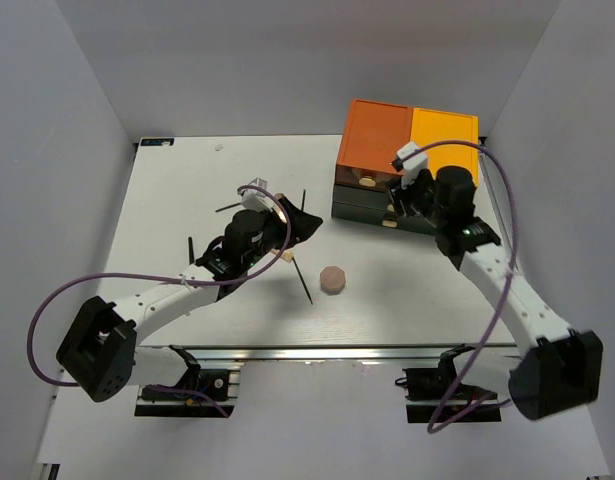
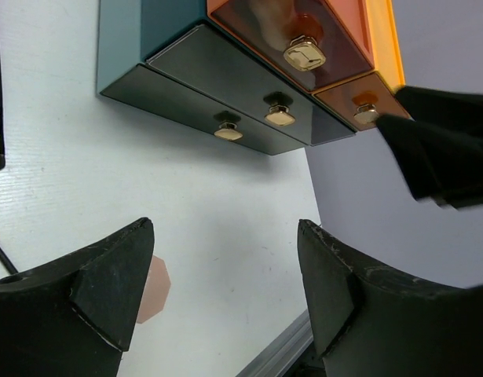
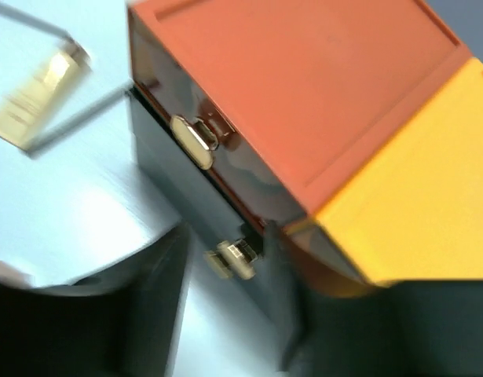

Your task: Organize the makeup

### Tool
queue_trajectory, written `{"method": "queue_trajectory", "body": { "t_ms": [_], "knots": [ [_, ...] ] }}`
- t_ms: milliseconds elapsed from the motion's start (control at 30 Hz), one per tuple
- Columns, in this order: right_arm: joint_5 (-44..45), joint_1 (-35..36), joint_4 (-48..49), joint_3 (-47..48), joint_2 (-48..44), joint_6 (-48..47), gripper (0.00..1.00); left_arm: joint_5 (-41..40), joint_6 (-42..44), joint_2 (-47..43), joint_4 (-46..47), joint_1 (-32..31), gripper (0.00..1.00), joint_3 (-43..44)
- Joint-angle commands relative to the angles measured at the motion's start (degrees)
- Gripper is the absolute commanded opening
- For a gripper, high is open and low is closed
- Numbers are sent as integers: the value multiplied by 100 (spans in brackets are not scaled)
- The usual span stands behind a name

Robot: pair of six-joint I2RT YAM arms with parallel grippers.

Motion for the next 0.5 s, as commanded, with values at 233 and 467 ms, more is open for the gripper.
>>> {"method": "queue_trajectory", "body": {
  "t_ms": [233,467],
  "knots": [
    [679,-1074,-1774,-534,-1350,3892,76,191,-191,57,457,-13,84,-159],
    [293,-1876,-1915,-403,-719,4984,76,428,-174,181,502,-13,84,-124]
  ]
}}
